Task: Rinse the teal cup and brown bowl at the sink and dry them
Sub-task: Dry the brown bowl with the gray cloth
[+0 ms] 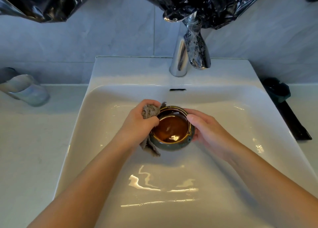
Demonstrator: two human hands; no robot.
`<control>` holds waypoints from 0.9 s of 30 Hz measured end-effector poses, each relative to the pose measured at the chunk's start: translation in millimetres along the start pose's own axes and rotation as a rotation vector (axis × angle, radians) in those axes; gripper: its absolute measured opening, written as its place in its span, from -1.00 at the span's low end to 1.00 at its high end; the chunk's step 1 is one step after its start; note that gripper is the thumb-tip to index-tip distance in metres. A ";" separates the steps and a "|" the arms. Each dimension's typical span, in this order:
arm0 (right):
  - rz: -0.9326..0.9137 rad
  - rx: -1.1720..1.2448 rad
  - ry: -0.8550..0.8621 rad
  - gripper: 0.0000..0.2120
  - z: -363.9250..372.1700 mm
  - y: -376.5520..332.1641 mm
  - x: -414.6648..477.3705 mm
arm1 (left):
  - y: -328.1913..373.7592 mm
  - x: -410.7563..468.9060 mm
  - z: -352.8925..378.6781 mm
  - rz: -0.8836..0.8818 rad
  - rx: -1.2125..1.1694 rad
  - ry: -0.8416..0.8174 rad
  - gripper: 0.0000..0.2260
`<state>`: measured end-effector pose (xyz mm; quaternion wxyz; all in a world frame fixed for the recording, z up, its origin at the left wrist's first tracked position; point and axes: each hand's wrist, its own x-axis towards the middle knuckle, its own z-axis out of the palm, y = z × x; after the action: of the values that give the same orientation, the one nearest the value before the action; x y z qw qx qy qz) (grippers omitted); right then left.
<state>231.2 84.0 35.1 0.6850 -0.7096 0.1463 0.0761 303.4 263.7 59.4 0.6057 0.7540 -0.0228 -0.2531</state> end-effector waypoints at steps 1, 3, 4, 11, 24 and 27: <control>0.026 0.009 -0.027 -0.70 -0.3 0.0 0.0 | 2.4 -0.5 -4.1 -0.004 -0.004 -0.066 -0.60; 0.087 0.017 -0.071 -0.69 0.3 -1.2 0.1 | 5.0 0.2 -10.6 -0.013 0.007 -0.180 -0.59; 0.118 0.014 -0.103 -0.71 1.2 -1.9 0.3 | 5.5 0.4 -12.2 -0.026 0.032 -0.238 -0.60; 0.111 -0.045 -0.049 -0.76 1.3 -5.2 4.1 | -0.4 1.7 -3.3 -0.061 -0.034 0.007 -0.69; -0.055 -0.026 -0.024 -0.70 -2.3 -12.5 -3.0 | -5.6 -6.8 13.3 -0.039 -0.195 0.103 -0.63; 0.033 -0.029 -0.146 -0.71 -8.8 -7.5 -1.2 | -2.8 -6.2 1.9 -0.047 -0.118 -0.096 -0.62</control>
<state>231.6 75.5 43.0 0.6821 -0.7095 0.1065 0.1413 296.5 264.8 58.8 0.6413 0.7042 -0.0191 -0.3041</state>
